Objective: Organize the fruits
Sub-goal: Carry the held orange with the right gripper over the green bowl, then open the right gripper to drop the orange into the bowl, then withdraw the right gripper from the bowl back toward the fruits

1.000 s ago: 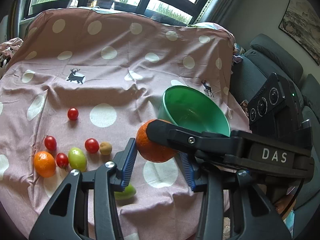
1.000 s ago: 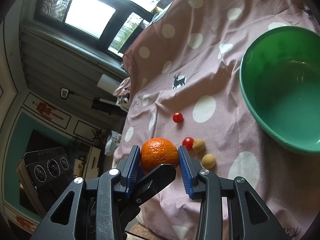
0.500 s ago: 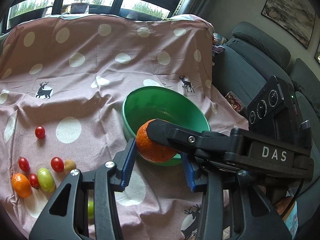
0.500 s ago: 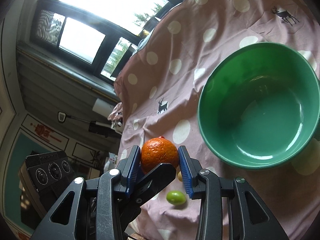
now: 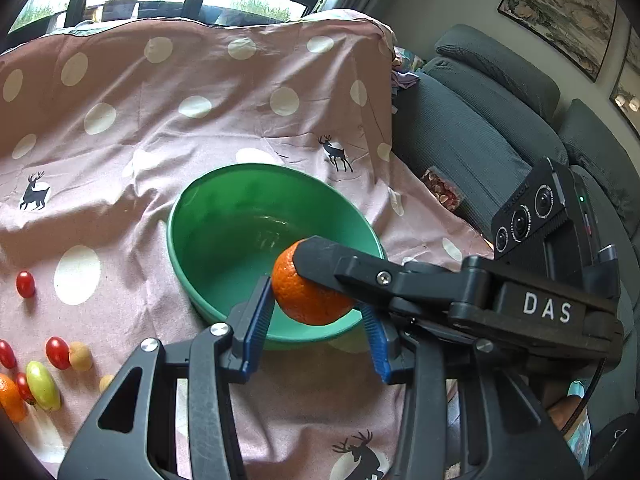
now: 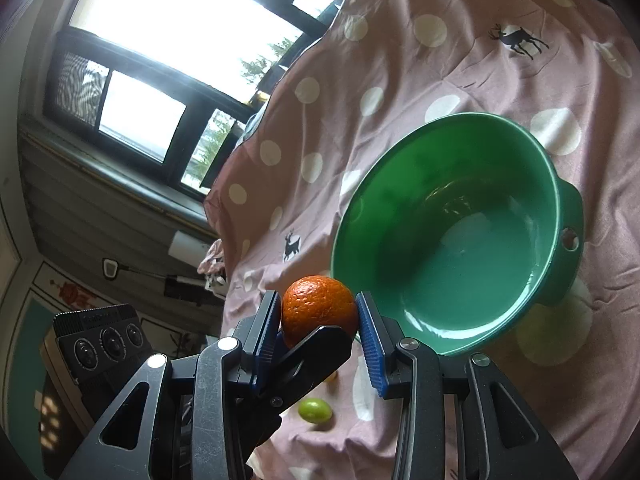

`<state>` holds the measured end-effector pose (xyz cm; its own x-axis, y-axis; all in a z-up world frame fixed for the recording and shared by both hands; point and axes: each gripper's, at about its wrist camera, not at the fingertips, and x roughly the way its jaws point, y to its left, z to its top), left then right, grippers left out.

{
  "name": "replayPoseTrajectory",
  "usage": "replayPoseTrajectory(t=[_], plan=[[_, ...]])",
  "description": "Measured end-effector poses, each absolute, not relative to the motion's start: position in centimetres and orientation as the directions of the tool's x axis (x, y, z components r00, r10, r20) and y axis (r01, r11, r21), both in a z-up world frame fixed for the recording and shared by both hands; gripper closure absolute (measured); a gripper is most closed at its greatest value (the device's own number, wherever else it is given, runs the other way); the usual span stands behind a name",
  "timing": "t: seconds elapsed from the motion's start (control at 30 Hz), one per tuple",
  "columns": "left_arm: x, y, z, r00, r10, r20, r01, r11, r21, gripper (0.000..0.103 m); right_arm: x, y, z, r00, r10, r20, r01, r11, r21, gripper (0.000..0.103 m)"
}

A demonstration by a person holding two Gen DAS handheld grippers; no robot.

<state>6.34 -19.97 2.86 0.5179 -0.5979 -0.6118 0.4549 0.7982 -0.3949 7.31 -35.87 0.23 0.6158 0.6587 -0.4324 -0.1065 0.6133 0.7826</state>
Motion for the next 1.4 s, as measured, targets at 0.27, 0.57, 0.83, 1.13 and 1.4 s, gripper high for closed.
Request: replayPoseTrajectory(t=[0.27,0.57,0.83,1.13,1.4], plan=[[7.4,-21.9,1.9,0.462,-0.630,-0.625,0.482,0.769,-0.419,0.060,7.3,-37.8,-0.7,0.638,0.623,-0.452,-0.050,0.619,0.784,0.062],[8.3,-23.0,0.8,0.421,-0.647,-0.636,0.489,0.752,-0.442,0.060,7.5,-38.8,-1.5,0.641,0.600,-0.479,-0.002,0.625,0.781,0.062],[8.8,-23.1,0.2,0.405,-0.658,-0.634,0.487,0.743,-0.460,0.060,7.5,-39.0,-1.7,0.641,0.587,-0.494,0.016,0.634,0.773,0.062],[8.6,-23.1,0.0,0.412,-0.640,-0.649,0.460,0.761,-0.458,0.058,7.5,-39.2,-1.6,0.660,0.507,-0.555,0.076,0.690,0.720,0.061],[7.0,-19.9,2.2,0.507,-0.596,-0.623,0.427,0.801,-0.419,0.032,6.7,-39.6,-0.1,0.716,0.440,-0.542,0.074,0.723,0.687,0.032]])
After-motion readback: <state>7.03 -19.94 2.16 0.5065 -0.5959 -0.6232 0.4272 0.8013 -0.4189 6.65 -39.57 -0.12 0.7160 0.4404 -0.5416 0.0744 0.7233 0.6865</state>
